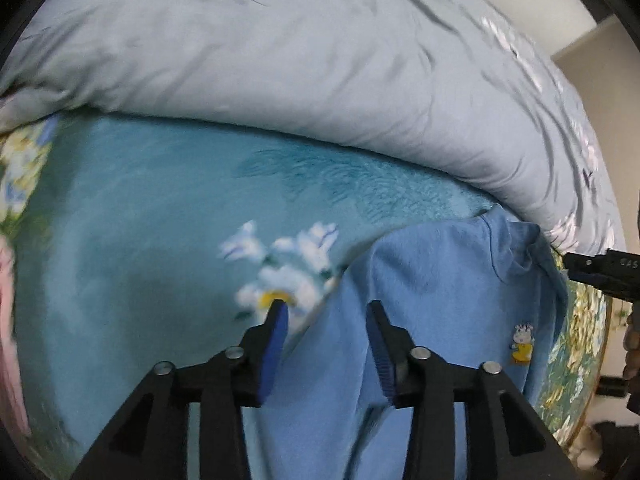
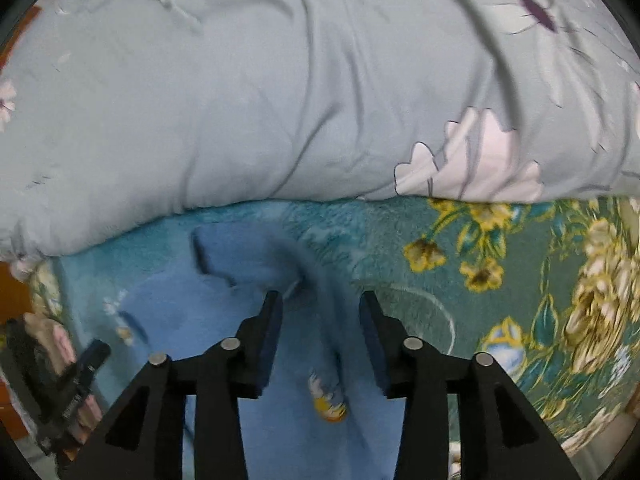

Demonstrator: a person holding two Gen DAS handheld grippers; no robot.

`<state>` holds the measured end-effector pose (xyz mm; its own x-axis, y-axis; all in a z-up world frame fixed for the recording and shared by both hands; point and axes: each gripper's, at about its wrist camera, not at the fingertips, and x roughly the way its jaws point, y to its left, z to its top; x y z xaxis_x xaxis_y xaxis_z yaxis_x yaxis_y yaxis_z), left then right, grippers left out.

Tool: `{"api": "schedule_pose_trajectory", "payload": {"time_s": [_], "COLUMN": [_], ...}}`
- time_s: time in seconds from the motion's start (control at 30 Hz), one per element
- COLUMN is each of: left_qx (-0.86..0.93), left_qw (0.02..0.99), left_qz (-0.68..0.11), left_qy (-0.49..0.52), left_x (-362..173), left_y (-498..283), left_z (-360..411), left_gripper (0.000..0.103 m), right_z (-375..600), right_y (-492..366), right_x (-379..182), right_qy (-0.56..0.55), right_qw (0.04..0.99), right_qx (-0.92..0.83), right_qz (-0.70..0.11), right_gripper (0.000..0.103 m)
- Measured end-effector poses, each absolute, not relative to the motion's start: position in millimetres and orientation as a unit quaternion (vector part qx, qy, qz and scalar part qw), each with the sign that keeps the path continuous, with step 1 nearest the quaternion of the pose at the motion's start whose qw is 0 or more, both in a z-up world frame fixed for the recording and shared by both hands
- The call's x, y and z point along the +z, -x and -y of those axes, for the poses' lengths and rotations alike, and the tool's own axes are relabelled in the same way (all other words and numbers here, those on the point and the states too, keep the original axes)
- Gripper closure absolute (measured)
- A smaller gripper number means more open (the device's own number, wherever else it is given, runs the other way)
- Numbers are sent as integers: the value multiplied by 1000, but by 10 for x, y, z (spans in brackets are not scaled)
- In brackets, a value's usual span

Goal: Fold clothes
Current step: 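Lower the sweater onto the green sheet with both grippers, spreading it flat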

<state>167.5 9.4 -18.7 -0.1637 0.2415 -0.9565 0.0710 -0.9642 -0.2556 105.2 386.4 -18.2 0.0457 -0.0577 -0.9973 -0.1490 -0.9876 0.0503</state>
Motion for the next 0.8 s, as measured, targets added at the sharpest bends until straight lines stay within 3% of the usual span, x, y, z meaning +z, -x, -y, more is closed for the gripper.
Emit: {"api": "schedule_pose_trajectory", "payload": {"time_s": [0.1, 0.23, 0.4, 0.57, 0.6, 0.67, 0.77, 0.8], "left_qx": [761, 755, 731, 717, 712, 705, 700, 705], "left_qw": [43, 36, 50, 65, 69, 68, 55, 51], "left_qz": [125, 115, 102, 23, 10, -15, -11, -1], "left_qy": [635, 645, 673, 694, 698, 706, 712, 708], "left_x": [-152, -218, -459, -706, -750, -816, -851, -811], "left_y": [-2105, -2584, -3083, -3414, -3468, -3545, -3577, -3558], "left_z": [4, -131, -380, -615, -649, -671, -583, -518], "left_gripper": [48, 42, 42, 43, 45, 71, 94, 98], "right_z": [-3880, -3797, -3780, -3758, -3764, -3786, -3856, -3883], "right_y": [-1398, -1864, -2468, -2949, -3027, -3136, -3234, -3262], "right_x": [94, 346, 289, 369, 430, 514, 649, 686], "right_qy": [699, 685, 702, 707, 706, 704, 696, 694], "right_qw": [24, 16, 30, 44, 44, 44, 52, 55], "right_qx": [708, 721, 703, 696, 697, 700, 707, 709], "right_qz": [-95, -101, -112, -122, -118, -112, -114, -118], "right_gripper": [52, 26, 21, 13, 13, 13, 13, 13]}}
